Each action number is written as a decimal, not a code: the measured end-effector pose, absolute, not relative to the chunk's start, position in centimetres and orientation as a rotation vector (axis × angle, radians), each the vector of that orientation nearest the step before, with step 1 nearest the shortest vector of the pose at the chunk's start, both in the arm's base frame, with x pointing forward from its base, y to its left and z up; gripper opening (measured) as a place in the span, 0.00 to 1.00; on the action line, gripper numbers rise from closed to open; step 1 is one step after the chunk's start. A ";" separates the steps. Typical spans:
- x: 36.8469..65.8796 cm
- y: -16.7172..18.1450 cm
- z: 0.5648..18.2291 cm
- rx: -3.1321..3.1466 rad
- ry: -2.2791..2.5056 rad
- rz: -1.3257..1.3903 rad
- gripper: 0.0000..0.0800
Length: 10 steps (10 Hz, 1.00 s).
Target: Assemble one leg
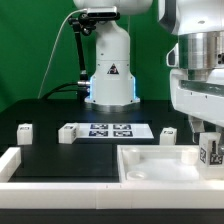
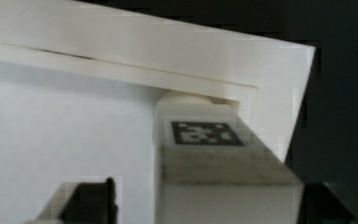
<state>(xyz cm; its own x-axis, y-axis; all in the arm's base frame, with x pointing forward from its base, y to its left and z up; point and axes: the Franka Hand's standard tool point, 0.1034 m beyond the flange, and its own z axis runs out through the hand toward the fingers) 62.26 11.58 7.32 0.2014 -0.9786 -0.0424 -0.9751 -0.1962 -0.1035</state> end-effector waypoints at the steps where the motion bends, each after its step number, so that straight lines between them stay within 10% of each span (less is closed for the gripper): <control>1: 62.3 11.6 7.3 -2.398 1.860 -0.054 0.74; 10: 62.1 12.6 7.3 -2.959 0.741 -0.111 0.81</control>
Offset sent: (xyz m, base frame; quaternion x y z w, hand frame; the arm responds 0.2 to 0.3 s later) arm 0.0004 0.0084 0.0031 -0.0142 -0.0141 -0.2849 0.9583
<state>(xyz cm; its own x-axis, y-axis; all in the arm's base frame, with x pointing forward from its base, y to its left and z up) 62.14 12.60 7.33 0.8796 -0.4732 0.0485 -0.4668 -0.8783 -0.1036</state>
